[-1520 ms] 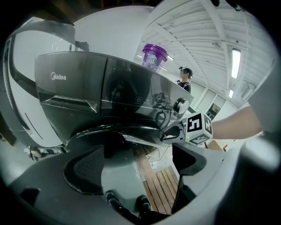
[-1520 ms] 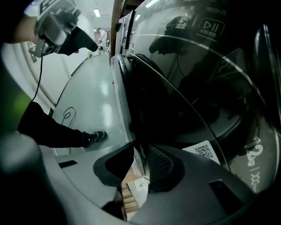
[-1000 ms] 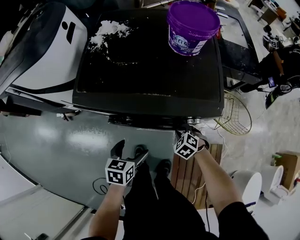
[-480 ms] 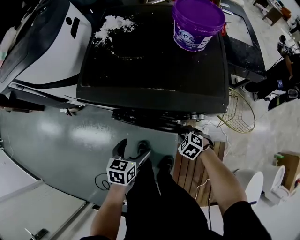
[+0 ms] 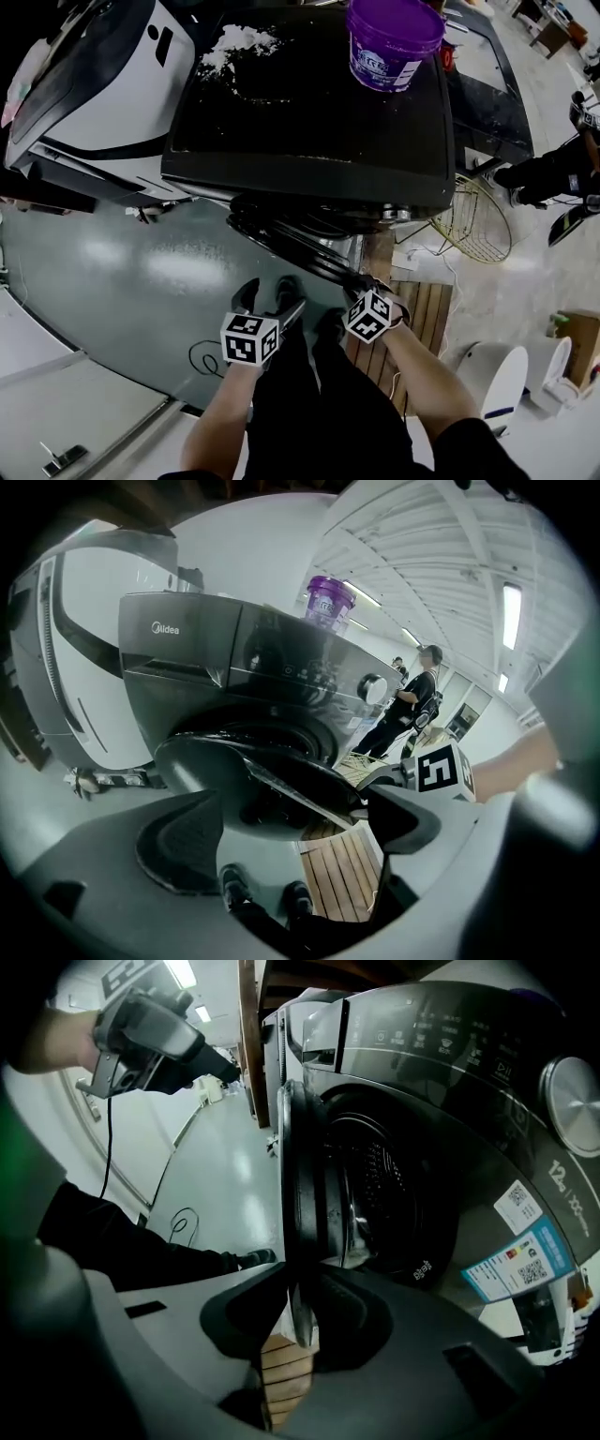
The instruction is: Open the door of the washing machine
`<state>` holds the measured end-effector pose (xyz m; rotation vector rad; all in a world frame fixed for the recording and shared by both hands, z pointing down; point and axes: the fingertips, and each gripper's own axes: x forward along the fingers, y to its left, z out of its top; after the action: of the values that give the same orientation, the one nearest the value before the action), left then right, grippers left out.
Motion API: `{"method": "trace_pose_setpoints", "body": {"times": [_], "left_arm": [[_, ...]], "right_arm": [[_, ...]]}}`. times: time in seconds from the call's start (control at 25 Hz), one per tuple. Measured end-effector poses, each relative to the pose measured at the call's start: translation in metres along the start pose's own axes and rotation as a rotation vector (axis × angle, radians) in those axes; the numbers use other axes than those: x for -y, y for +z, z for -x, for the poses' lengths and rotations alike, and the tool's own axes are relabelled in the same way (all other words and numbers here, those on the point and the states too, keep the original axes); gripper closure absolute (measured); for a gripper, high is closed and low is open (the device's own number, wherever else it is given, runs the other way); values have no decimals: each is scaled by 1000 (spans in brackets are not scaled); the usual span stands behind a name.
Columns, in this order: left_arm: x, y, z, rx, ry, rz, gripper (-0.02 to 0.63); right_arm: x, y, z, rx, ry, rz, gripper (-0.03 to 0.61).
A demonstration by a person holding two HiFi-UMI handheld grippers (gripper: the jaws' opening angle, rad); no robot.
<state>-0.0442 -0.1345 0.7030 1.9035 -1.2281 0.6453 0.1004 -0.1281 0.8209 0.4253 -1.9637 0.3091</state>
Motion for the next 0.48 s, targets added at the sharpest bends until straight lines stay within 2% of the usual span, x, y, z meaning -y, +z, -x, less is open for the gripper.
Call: {"method": "trace_pose_setpoints", "body": {"times": [0.2,0.32,0.48], "left_arm": [[11,-10,0,-8,-2,2,116],[13,-19,7,-20,0,-6,162],[7,-29,12,-34,1,0,188]], "right_arm": [[-31,-2,3,30,38,-88,489],[-59,-3,12,68,115,-132,458],[-87,-8,25,110,193,-175,445]]}}
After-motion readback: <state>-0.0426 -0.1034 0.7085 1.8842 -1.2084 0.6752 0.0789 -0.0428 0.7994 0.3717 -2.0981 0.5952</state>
